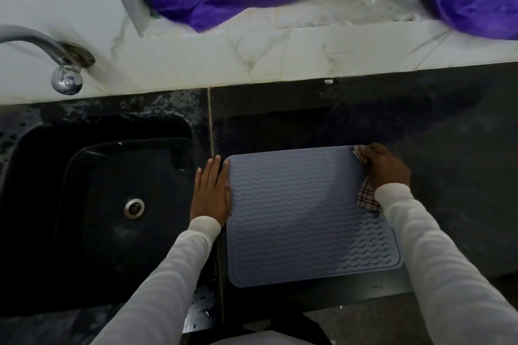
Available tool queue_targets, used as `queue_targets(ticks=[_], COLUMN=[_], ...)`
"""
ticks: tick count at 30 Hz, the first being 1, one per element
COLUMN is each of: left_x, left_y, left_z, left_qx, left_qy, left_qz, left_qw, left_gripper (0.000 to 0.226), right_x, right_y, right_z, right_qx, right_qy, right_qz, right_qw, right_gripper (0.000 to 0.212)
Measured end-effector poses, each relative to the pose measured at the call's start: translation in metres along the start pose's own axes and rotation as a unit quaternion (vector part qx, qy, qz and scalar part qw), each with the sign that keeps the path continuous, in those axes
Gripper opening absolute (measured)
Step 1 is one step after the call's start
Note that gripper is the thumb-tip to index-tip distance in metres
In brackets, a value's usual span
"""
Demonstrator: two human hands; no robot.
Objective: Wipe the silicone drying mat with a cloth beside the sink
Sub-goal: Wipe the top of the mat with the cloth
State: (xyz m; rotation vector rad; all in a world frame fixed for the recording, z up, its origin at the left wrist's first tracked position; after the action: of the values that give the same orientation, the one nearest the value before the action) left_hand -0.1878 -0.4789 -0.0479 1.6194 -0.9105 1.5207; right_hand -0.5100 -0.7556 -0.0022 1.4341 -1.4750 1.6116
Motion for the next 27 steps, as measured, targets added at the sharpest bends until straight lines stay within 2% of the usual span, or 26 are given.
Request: queue_targets(ticks=[2, 9, 11, 14, 17, 19, 21, 24, 27], left_x=[0.001, 0.002, 0.002, 0.001, -0.001, 0.0, 0.001, 0.0, -0.003], left_y=[-0.001, -0.001, -0.001, -0.001, -0.002, -0.002, -0.001, -0.001, -0.001], left_z=[0.0, 0.0, 0.001, 0.001, 0.001, 0.001, 0.001, 0.001, 0.001], left_qx=[0.0, 0.005, 0.004, 0.006, 0.008, 0.011, 0.012, 0.01, 0.007], left_qy=[0.004, 0.005, 0.008, 0.01, 0.004, 0.002, 0.005, 0.009, 0.005], left_qz=[-0.005, -0.008, -0.008, -0.007, -0.004, -0.004, -0.008, -0.009, -0.004], left_qw=[1.0, 1.0, 1.0, 1.0, 1.0, 1.0, 1.0, 1.0, 1.0], left_gripper=[0.056, 0.054, 0.054, 0.054, 0.053, 0.054, 0.054, 0.056, 0.058], right_x=[0.001, -0.009, -0.01, -0.023, -0.056, -0.086, -0.1, -0.095, -0.083], right_y=[0.001, -0.002, -0.022, -0.096, -0.191, -0.234, -0.243, -0.226, -0.201], right_z=[0.004, 0.001, -0.003, -0.02, -0.053, -0.072, -0.075, -0.067, -0.055], right_qx=[0.015, -0.009, -0.027, 0.016, 0.105, 0.159, 0.171, 0.137, 0.149], right_qy=[0.007, 0.021, 0.016, -0.012, -0.082, -0.129, -0.125, -0.131, -0.123], right_qz=[0.003, 0.053, 0.124, 0.213, 0.181, 0.103, 0.056, 0.078, 0.07], right_qw=[1.0, 0.998, 0.992, 0.977, 0.974, 0.973, 0.976, 0.979, 0.979], right_gripper=[0.027, 0.029, 0.036, 0.047, 0.035, 0.035, 0.034, 0.034, 0.028])
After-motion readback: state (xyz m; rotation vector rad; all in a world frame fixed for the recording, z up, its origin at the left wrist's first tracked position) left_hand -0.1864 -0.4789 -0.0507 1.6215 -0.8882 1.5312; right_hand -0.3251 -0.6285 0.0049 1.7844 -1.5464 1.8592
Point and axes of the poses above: each hand's wrist, its own z-axis towards the middle knuckle, its own x-axis out of the back of the hand, y = z × x, the point moved 9 cm from there along z, towards the middle knuckle, and after that the axes turned 15 degrees about z, right-handed, at the moved point
